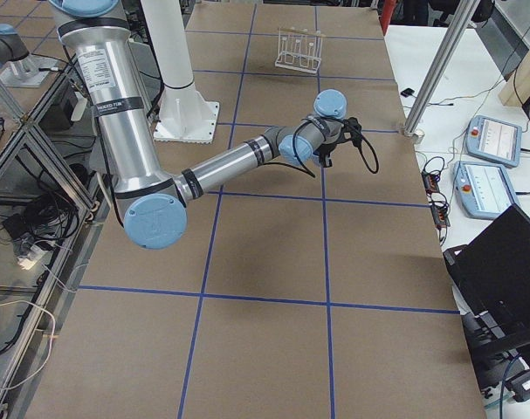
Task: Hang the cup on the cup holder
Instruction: 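Grip the cup rim with the right gripper and lift it toward center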
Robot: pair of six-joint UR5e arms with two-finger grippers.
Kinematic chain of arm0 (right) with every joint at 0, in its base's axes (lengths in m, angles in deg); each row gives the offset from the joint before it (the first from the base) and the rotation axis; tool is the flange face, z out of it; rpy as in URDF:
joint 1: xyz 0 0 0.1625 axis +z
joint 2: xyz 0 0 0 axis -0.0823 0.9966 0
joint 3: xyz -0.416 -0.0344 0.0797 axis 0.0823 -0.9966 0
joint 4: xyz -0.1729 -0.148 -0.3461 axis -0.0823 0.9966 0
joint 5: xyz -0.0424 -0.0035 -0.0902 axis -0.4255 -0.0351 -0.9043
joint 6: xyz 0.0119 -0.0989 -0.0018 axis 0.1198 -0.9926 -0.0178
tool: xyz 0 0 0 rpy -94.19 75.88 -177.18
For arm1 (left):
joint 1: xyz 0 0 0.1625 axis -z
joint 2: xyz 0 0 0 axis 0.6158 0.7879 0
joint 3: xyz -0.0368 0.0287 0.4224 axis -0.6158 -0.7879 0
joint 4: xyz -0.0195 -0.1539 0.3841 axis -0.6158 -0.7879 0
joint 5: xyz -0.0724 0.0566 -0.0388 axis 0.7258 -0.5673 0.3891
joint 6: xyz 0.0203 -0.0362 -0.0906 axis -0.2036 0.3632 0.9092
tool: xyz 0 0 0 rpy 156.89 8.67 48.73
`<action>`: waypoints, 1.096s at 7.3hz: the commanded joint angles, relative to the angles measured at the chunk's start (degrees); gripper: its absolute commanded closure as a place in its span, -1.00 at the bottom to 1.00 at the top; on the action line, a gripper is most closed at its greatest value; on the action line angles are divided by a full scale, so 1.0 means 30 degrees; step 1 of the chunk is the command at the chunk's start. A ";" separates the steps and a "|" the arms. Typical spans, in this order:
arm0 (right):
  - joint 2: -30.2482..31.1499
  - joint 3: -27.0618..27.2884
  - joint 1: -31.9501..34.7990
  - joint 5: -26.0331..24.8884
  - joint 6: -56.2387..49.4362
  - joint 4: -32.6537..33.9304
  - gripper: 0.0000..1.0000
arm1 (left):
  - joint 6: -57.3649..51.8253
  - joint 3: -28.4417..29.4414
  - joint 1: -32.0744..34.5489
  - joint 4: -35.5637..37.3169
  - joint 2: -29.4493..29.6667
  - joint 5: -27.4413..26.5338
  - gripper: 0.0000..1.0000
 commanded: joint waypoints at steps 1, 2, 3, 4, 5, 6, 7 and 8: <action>-0.0191 -0.0039 -0.1153 -0.1227 0.6088 -0.5664 1.00 | 0.5474 -0.0285 -0.0788 -0.5755 0.0017 0.0116 -0.96; -0.0191 -0.0039 -0.1417 -0.1317 0.8782 -0.7804 1.00 | 0.9009 -0.0404 -0.1690 -0.8360 0.0162 0.0929 -0.96; -0.0162 -0.0097 -0.1681 -0.1840 1.0869 -1.0088 1.00 | 1.2438 -0.0608 -0.2018 -1.1403 0.0250 0.1053 -0.96; -0.0190 -0.0069 -0.1916 -0.2019 1.3094 -1.2083 1.00 | 1.6097 -0.0610 -0.2775 -1.4508 0.0251 0.1113 -0.96; -0.0191 0.0163 -0.2237 -0.2021 1.5494 -1.3988 1.00 | 2.0398 -0.0668 -0.4175 -1.7352 0.0309 0.1142 -0.95; -0.0191 0.0253 -0.2588 -0.2224 1.7230 -1.5718 1.00 | 2.3776 -0.0756 -0.4972 -1.9991 0.0658 0.1056 -0.95; -0.0191 0.0196 -0.2911 -0.2313 1.8581 -1.7534 1.00 | 2.8160 -0.0843 -0.5734 -2.1931 0.1473 0.0968 -0.95; -0.0220 0.0253 -0.3320 -0.2372 1.9552 -1.8654 1.00 | 3.1482 -0.0844 -0.6496 -2.3546 0.2641 0.0880 -0.95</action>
